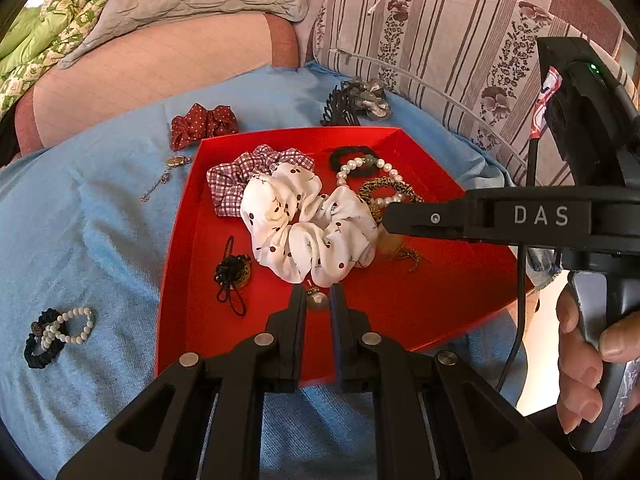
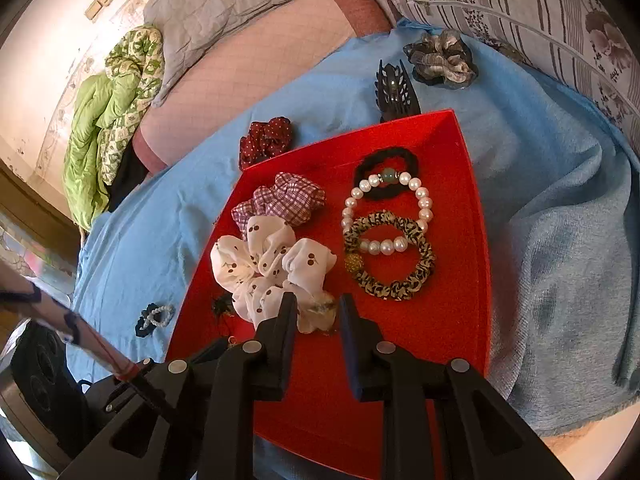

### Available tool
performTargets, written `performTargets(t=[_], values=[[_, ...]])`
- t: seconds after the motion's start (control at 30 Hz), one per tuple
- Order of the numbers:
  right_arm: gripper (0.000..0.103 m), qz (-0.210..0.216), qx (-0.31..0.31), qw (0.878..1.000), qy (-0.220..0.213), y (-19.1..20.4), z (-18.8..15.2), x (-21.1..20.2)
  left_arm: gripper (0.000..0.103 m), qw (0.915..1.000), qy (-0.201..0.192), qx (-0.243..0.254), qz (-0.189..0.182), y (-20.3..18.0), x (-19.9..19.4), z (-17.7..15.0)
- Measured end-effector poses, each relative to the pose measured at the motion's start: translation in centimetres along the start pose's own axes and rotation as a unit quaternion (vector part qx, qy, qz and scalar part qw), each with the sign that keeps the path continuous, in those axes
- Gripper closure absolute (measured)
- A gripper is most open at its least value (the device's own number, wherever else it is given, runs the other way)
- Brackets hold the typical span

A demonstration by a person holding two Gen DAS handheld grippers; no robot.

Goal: Organize jewelry
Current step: 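Carry the pearl earring and gold medallion into the red tray and release both, then move both tools back to the black and white beaded bracelets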

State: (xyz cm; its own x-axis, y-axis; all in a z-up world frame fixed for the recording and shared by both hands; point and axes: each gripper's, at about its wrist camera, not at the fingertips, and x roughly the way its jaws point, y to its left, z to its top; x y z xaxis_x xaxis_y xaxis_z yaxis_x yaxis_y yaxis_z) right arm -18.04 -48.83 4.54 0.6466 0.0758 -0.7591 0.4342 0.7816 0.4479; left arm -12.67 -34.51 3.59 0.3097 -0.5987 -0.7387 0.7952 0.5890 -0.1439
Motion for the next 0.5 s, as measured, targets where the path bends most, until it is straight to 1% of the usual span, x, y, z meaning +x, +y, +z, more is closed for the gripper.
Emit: performTargets(t=[0.1,0.23,0.27,0.33,0.4,0.43,0.5], values=[[0.075,-0.001,0.000,1.000,-0.003,0.0,0.1,-0.1,0.092,1.0000,0.002,-0.001,-0.001,0.0,0.0,0.0],[0.075,0.001,0.001,1.000,-0.018,0.1,0.3,-0.7,0.091,1.0000,-0.004,-0.001,-0.001,-0.1,-0.6,0.0],[0.075,0.002,-0.003,1.000,-0.024,0.3,0.4,-0.9,0.090,1.0000,-0.005,-0.002,-0.002,-0.1,-0.7,0.0],[0.075,-0.001,-0.016,0.999,-0.039,0.9,0.5,-1.4,0.083,0.9999,-0.010,-0.001,-0.002,-0.1,-1.2,0.1],[0.075,-0.006,-0.035,0.998,-0.054,1.8,0.4,-1.9,0.068,0.9998,-0.021,-0.001,0.004,-0.1,-2.1,0.2],[0.075,-0.008,-0.045,0.997,-0.059,2.2,0.4,-2.0,0.066,0.9996,-0.028,-0.003,0.008,0.0,-2.6,0.2],[0.075,-0.010,-0.063,0.996,-0.070,3.1,0.3,-2.2,0.066,0.9993,-0.035,-0.005,0.012,0.3,-3.3,0.2]])
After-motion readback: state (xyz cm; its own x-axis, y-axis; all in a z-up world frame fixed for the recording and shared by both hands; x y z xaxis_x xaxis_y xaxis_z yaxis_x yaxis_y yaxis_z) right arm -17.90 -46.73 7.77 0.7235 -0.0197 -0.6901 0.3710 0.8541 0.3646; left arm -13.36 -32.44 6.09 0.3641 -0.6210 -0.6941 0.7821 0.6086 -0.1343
